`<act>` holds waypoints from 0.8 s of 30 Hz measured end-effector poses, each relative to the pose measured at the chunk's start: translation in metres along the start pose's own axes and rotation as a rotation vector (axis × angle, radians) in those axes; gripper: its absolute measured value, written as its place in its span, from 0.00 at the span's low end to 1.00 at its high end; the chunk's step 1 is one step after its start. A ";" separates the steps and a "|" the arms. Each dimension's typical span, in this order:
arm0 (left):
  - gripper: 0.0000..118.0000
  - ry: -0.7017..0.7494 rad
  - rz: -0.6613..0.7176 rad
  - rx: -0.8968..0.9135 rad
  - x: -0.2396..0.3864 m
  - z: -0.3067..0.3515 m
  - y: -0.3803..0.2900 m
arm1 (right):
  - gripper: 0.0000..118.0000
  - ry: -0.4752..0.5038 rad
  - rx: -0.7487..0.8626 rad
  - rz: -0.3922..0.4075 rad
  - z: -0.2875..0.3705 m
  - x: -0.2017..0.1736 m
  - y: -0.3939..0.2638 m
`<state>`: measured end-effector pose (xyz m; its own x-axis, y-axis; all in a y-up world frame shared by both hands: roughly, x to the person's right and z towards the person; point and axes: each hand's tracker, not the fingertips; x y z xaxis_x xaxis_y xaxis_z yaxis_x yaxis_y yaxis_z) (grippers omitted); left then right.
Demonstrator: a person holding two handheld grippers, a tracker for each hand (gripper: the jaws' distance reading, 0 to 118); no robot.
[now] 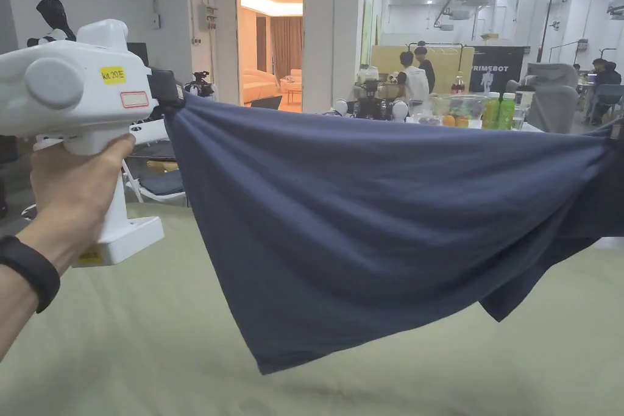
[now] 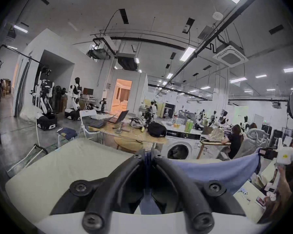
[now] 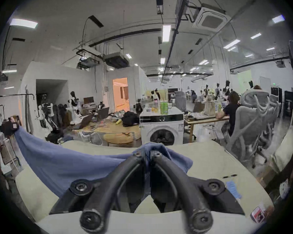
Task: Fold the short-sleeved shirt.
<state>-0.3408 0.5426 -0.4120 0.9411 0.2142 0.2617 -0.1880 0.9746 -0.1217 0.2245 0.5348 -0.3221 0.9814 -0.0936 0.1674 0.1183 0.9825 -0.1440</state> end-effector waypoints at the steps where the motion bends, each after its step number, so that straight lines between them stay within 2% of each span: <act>1: 0.00 0.006 -0.003 -0.004 0.000 -0.004 -0.005 | 0.01 -0.003 0.000 -0.001 -0.006 -0.001 -0.001; 5: 0.00 0.013 -0.006 -0.062 -0.004 -0.016 -0.039 | 0.01 0.009 -0.046 0.010 -0.020 -0.002 -0.028; 9: 0.00 -0.016 0.005 -0.184 -0.010 -0.004 -0.100 | 0.01 0.011 -0.134 0.015 -0.018 0.007 -0.082; 12: 0.00 -0.091 0.136 -0.177 -0.017 0.037 -0.156 | 0.01 0.007 -0.166 -0.012 0.010 0.022 -0.141; 15: 0.00 -0.086 0.093 -0.252 -0.018 0.084 -0.211 | 0.01 -0.024 -0.232 -0.001 0.045 0.031 -0.206; 18: 0.00 -0.138 0.155 -0.341 -0.023 0.127 -0.252 | 0.01 -0.056 -0.303 -0.050 0.085 0.042 -0.261; 22: 0.00 -0.116 0.126 -0.429 -0.026 0.181 -0.291 | 0.01 -0.107 -0.358 -0.224 0.142 0.059 -0.326; 24: 0.00 -0.115 0.120 -0.479 -0.025 0.199 -0.305 | 0.01 -0.163 -0.400 -0.182 0.163 0.059 -0.349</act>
<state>-0.3633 0.2534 -0.1907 0.8785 0.3549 0.3197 -0.1175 0.8093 -0.5755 0.2170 0.2131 -0.1030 0.9065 -0.2009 0.3713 0.3669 0.8100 -0.4575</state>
